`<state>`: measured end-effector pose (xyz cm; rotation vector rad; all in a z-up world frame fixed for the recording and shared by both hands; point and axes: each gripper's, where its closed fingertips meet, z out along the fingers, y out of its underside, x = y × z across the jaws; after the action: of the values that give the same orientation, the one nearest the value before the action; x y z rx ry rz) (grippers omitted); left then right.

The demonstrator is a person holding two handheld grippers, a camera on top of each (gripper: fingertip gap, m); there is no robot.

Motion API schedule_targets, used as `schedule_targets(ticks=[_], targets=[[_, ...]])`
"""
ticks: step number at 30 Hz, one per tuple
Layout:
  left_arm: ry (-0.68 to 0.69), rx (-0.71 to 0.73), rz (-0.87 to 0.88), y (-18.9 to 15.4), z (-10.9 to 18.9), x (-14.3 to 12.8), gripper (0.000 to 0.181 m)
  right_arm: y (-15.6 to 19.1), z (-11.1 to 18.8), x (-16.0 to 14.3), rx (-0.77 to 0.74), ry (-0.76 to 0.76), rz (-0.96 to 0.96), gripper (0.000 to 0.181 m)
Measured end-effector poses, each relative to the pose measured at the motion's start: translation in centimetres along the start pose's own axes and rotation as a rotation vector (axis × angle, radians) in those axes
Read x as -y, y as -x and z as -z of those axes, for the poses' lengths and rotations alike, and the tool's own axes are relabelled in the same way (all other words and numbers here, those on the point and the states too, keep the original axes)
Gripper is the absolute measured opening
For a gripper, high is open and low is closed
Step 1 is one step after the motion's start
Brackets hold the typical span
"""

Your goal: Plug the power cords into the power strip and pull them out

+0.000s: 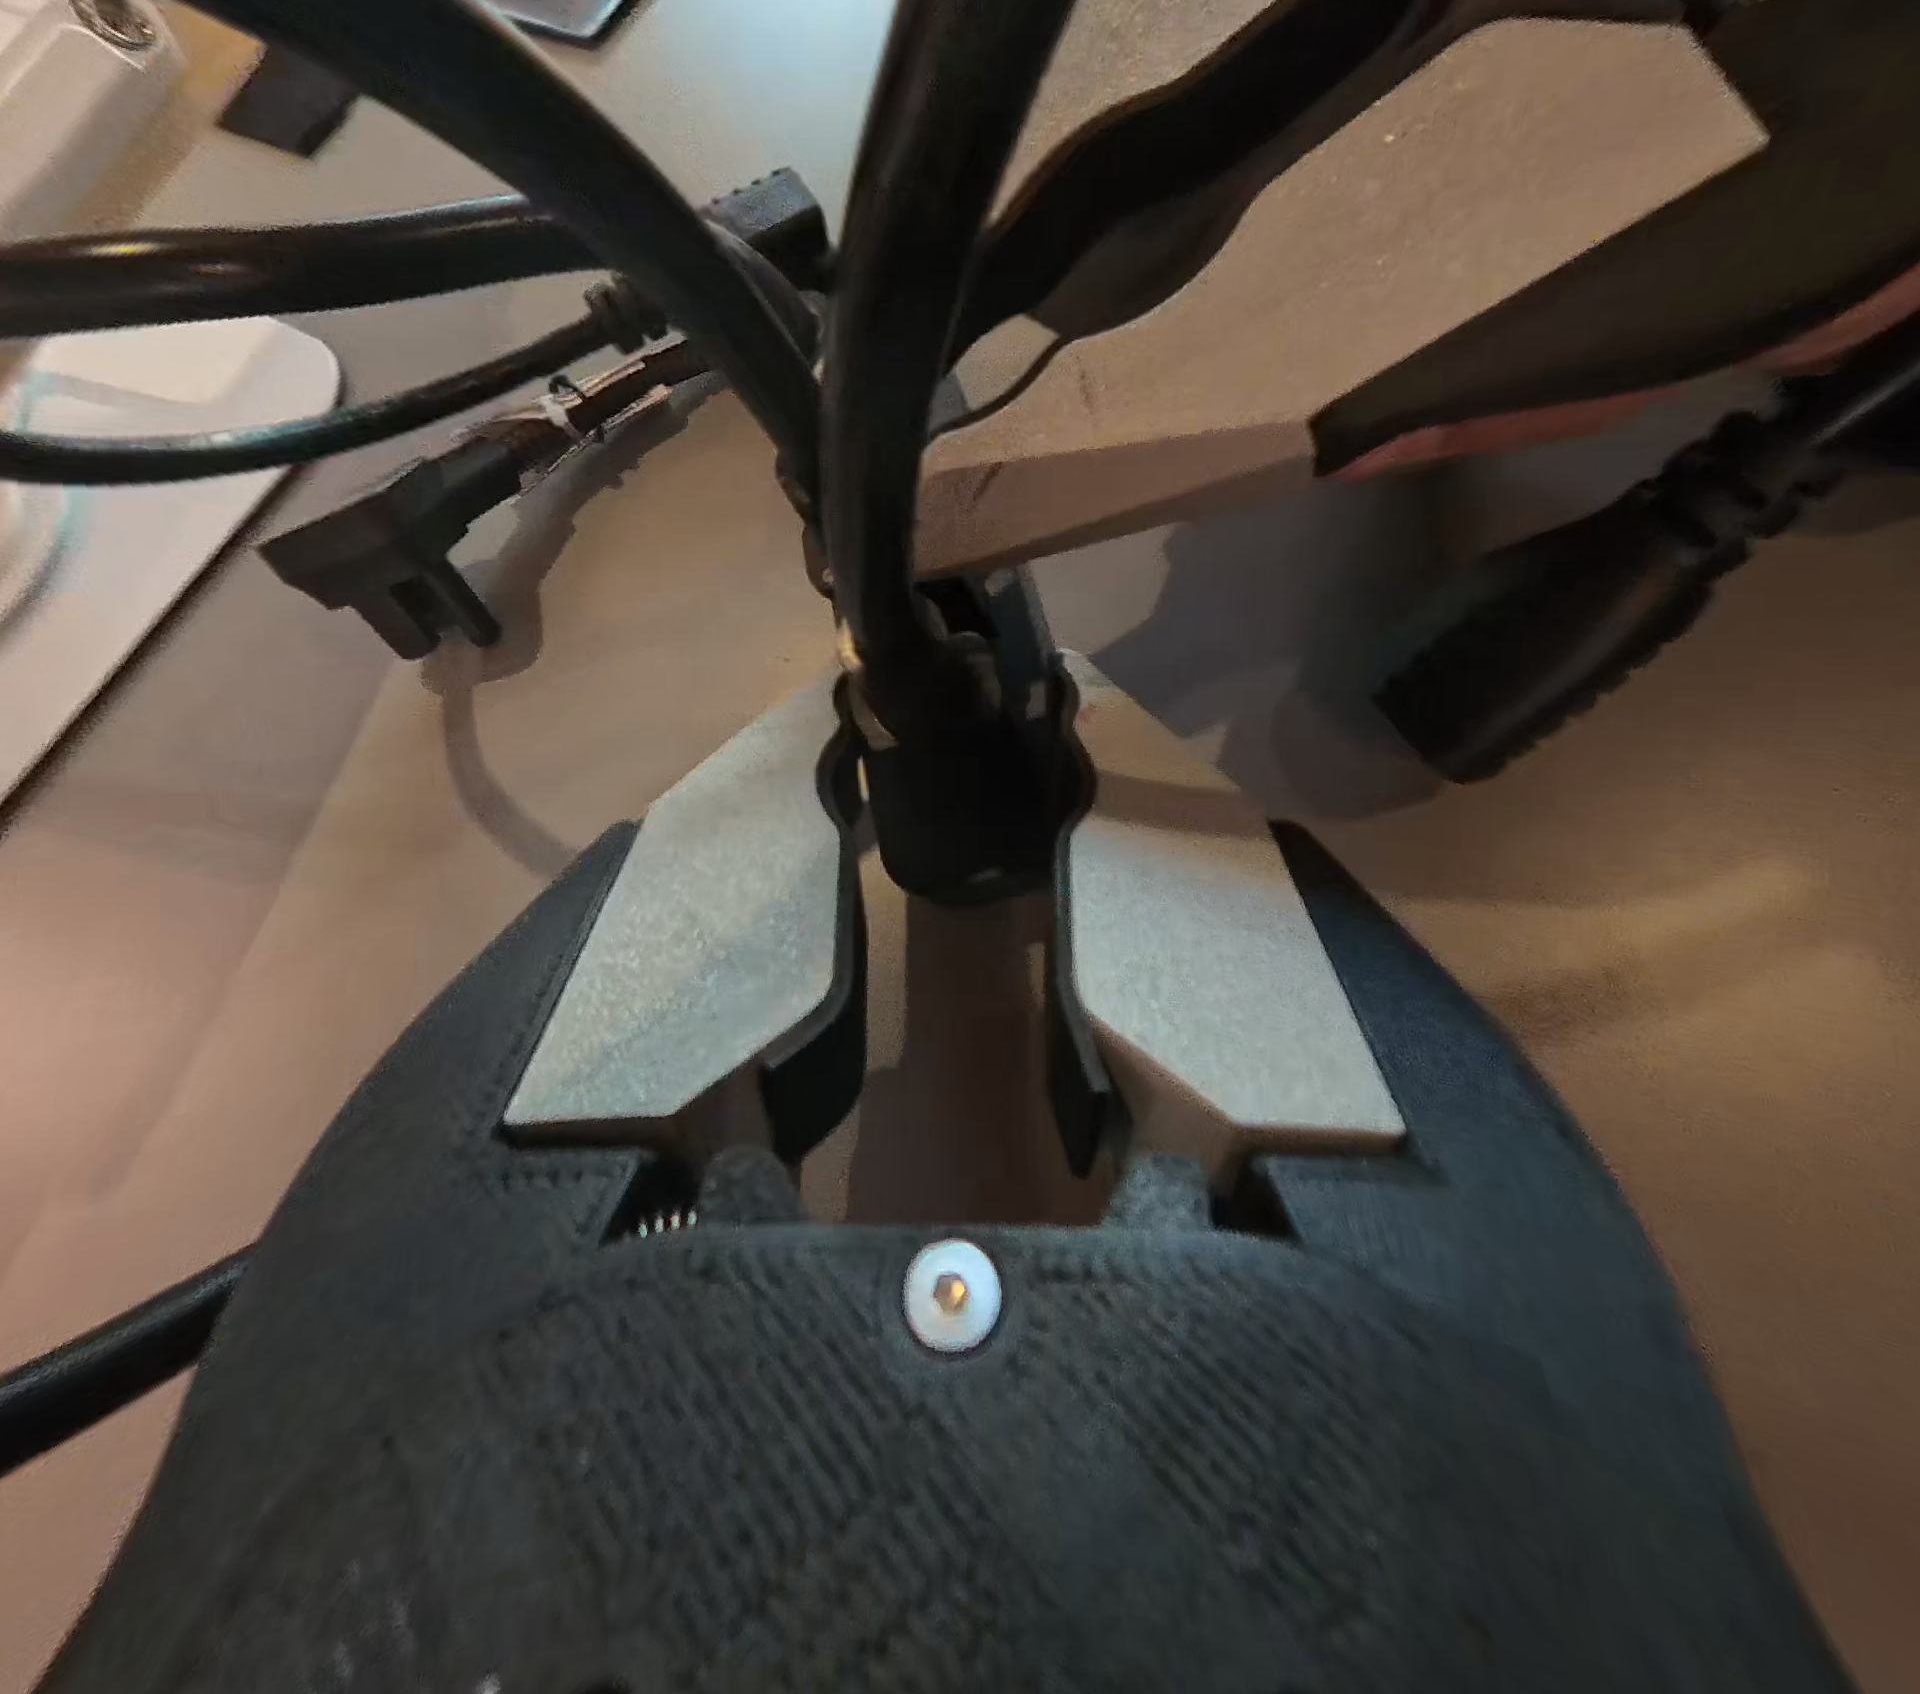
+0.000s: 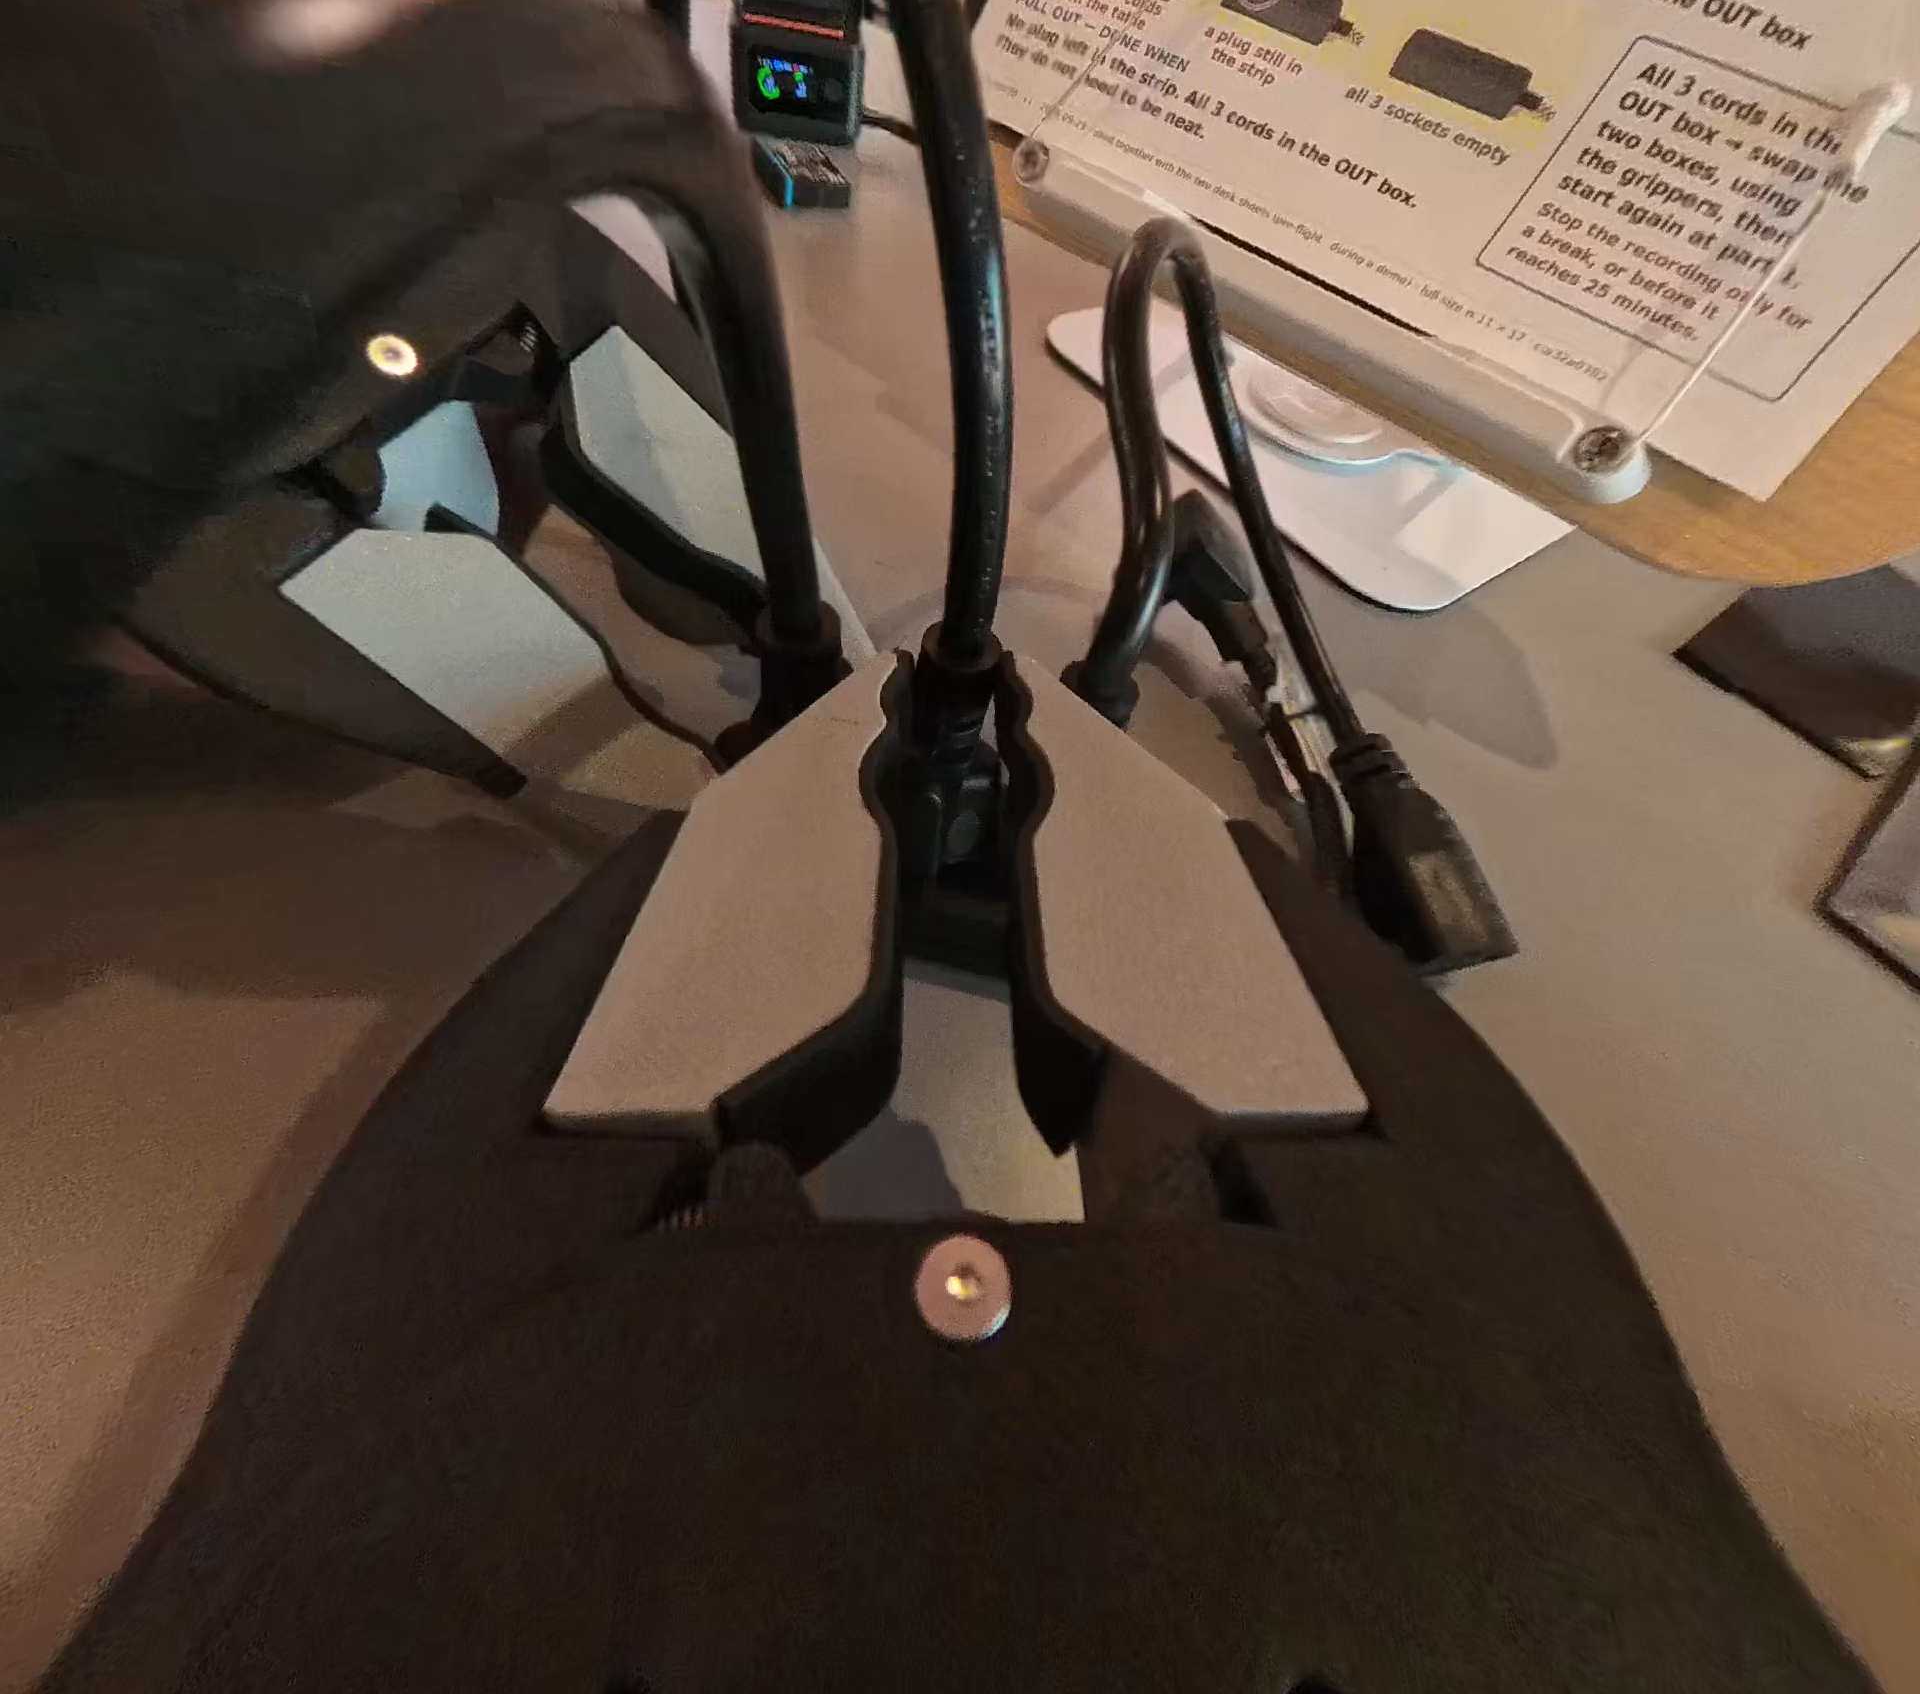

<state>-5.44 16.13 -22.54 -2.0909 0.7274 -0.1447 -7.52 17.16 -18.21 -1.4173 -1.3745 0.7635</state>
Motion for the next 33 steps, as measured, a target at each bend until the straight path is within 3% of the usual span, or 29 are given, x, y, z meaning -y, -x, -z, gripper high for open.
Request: schedule_targets(ticks=[6,9,21,23,26,27,29,33], targets=[[0.005,0.015,0.011,0.4,-0.3,0.0,0.031,-0.2,-0.4,0.2,0.059,0.018,0.017,0.012],[0.047,0.039,-0.051,0.5,-0.6,0.3,0.031,-0.4,-0.2,0.9,0.037,-0.042,0.007,0.009],[-0.027,0.003,0.064,0.6,-0.5,2.1,0.031,-1.3,0.2,2.6,0.386,-0.253,-0.548,0.009],[-0.012,0.004,0.102,1.0,-0.6,1.5,0.031,-0.9,-0.5,2.1,0.327,-0.188,-0.431,0.010],[0.020,0.006,0.108,1.5,-0.3,0.3,0.029,-0.3,-1.0,1.5,0.063,-0.090,0.210,0.011],[0.016,0.015,0.094,1.6,-0.1,0.4,0.029,0.1,-0.9,1.8,0.013,-0.097,0.332,0.011],[0.025,0.030,0.057,1.4,0.1,0.4,0.029,0.6,-0.7,2.0,0.018,-0.118,0.368,0.010],[0.059,0.027,0.056,1.4,0.1,0.1,0.030,-0.1,-1.0,1.7,0.113,-0.096,0.158,0.011]])
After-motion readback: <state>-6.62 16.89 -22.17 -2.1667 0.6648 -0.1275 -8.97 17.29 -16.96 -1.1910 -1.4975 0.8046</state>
